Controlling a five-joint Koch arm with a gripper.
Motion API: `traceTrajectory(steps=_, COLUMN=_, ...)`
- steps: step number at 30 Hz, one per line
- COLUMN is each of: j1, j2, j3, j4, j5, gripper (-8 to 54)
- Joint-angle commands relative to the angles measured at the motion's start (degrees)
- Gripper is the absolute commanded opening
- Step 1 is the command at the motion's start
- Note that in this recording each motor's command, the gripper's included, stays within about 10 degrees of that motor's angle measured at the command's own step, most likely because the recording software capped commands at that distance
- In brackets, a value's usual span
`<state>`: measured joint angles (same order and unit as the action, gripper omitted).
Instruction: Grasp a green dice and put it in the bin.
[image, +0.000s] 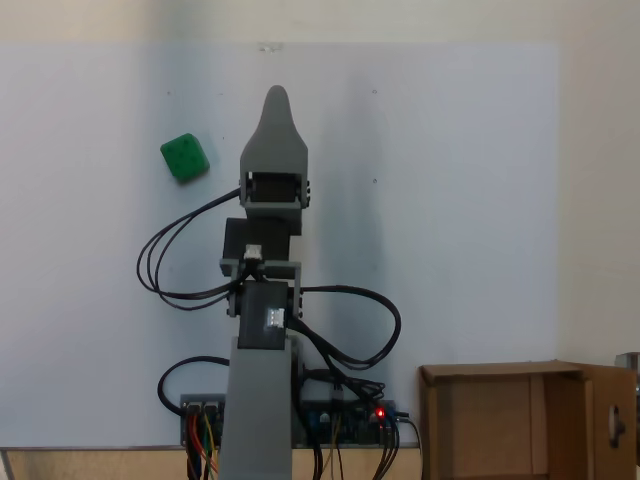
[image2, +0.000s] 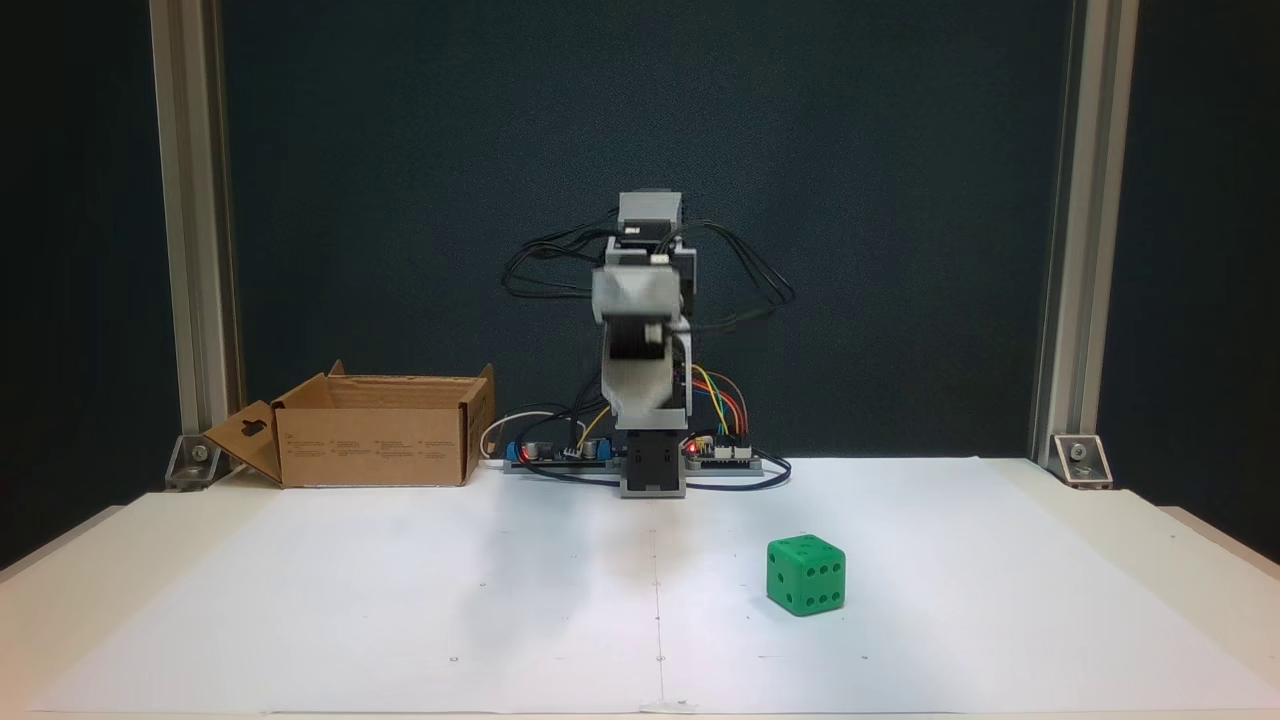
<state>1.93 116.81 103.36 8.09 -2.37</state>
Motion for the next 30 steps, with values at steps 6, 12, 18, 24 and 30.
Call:
traceTrajectory(steps=6, j1=-3.96, j2=-2.37, j3=-6.24, j4=0.79, j5=0.53, gripper=44.1)
traceTrajectory(steps=12, j1=-2.55, j2=-5.36, j3=-12.3, j4=10.63, j5=0.26, gripper=44.0)
traceTrajectory(steps=18, j1=-2.2, j2=-12.13, j3=-26.54, j4=28.92, j5=-3.78, gripper=43.8)
traceTrajectory(steps=24, j1=-0.09, j2=-13.62, j3=-34.54, j4=42.1, j5=-6.42, gripper=42.3)
traceTrajectory(steps=30, j1=-0.09, j2=-12.74, j3=-38.67, j4=51.94, j5=-6.15, gripper=41.5)
